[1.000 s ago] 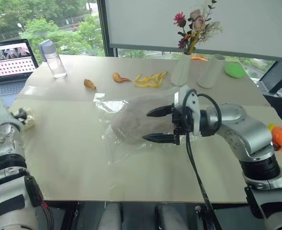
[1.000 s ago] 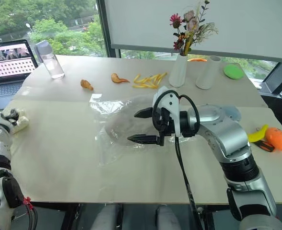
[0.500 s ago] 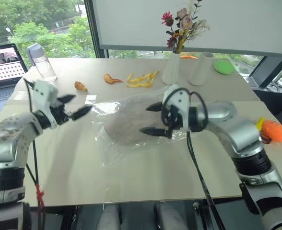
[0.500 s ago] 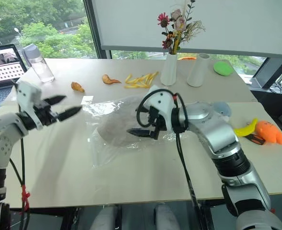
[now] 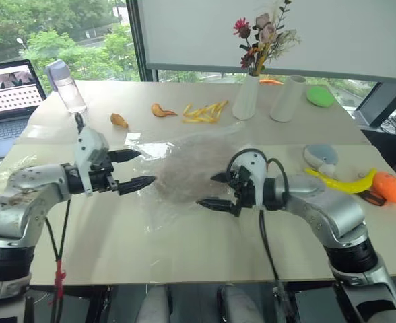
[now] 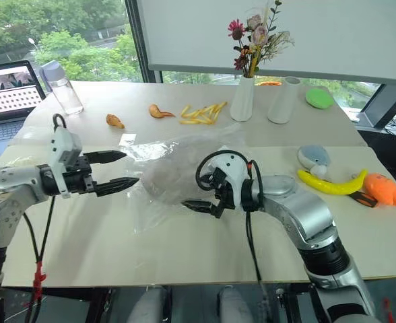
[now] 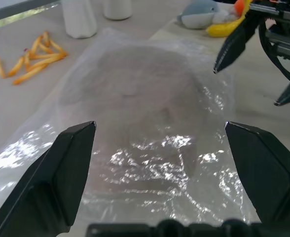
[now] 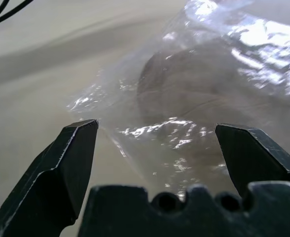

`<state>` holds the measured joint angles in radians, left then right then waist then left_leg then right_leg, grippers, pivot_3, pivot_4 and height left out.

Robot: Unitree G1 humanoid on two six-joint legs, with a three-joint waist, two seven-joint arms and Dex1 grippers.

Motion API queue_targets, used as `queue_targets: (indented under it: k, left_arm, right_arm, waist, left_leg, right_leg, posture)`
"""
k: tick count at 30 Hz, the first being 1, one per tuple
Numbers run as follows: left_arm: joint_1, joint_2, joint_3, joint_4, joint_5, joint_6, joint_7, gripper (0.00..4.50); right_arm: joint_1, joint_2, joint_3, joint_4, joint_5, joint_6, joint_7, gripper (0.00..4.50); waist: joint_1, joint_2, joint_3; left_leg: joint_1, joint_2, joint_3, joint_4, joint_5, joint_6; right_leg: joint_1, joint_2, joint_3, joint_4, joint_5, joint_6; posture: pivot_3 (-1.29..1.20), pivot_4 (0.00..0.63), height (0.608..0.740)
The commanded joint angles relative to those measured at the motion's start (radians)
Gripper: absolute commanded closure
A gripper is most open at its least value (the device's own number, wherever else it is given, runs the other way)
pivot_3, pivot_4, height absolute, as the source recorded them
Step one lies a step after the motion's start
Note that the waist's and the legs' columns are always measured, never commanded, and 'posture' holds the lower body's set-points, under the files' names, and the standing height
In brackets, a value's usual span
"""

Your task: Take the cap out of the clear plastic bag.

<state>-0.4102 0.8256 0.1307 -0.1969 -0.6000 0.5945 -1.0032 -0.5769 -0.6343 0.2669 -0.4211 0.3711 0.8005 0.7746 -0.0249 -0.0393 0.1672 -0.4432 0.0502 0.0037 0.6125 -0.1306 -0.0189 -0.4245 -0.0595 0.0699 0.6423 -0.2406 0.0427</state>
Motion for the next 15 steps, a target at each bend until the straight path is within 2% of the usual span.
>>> queue_targets:
  k: [1, 3, 6, 11, 15]
  left_arm:
    - [-0.027, -0.014, 0.006, -0.030, -0.068, 0.018, -0.047, 0.01]
    - [-0.031, -0.013, -0.009, -0.018, -0.047, 0.007, -0.055, 0.01]
    - [-0.040, -0.023, -0.007, -0.005, -0.048, 0.005, -0.057, 0.01]
    - [-0.028, -0.018, 0.013, -0.038, -0.079, 0.032, -0.058, 0.01]
    - [-0.012, -0.008, 0.020, -0.044, -0.073, 0.032, -0.046, 0.01]
  right_arm:
    - [-0.011, -0.082, 0.095, 0.032, -0.227, -0.288, 0.024, 0.00]
    - [0.011, -0.128, 0.155, 0.077, -0.333, -0.469, 0.055, 0.00]
    - [0.088, -0.161, 0.204, 0.121, -0.409, -0.663, 0.092, 0.00]
    - [0.145, -0.104, 0.231, 0.208, -0.538, -0.796, 0.025, 0.00]
    - [0.100, -0.030, 0.221, 0.332, -0.638, -0.872, -0.063, 0.00]
  waist:
    - [0.001, 0.000, 0.000]
    - [0.000, 0.000, 0.000]
    - [0.003, 0.000, 0.000]
    - [0.000, 0.000, 0.000]
    - [-0.004, -0.001, 0.000]
  left_leg:
    - [0.000, 0.000, 0.000, 0.000, 0.000, 0.000]
    - [0.000, 0.000, 0.000, 0.000, 0.000, 0.000]
    - [0.000, 0.000, 0.000, -0.001, 0.000, 0.000]
    - [-0.001, 0.000, 0.000, 0.000, 0.000, 0.000]
    - [0.004, 0.001, 0.000, 0.002, 0.000, 0.000]
  right_leg:
    - [0.000, 0.000, 0.000, -0.001, 0.000, 0.000]
    - [-0.001, 0.000, 0.000, -0.001, 0.000, 0.001]
    - [0.000, 0.001, 0.000, 0.000, 0.002, 0.005]
    - [0.000, 0.001, 0.001, 0.000, 0.002, 0.006]
    - [0.003, 0.001, 0.001, 0.001, -0.001, 0.000]
  posture:
    - [0.00, 0.150, 0.740]
    - [0.00, 0.150, 0.740]
    - [0.00, 0.150, 0.740]
    - [0.00, 0.150, 0.740]
    - [0.00, 0.150, 0.740]
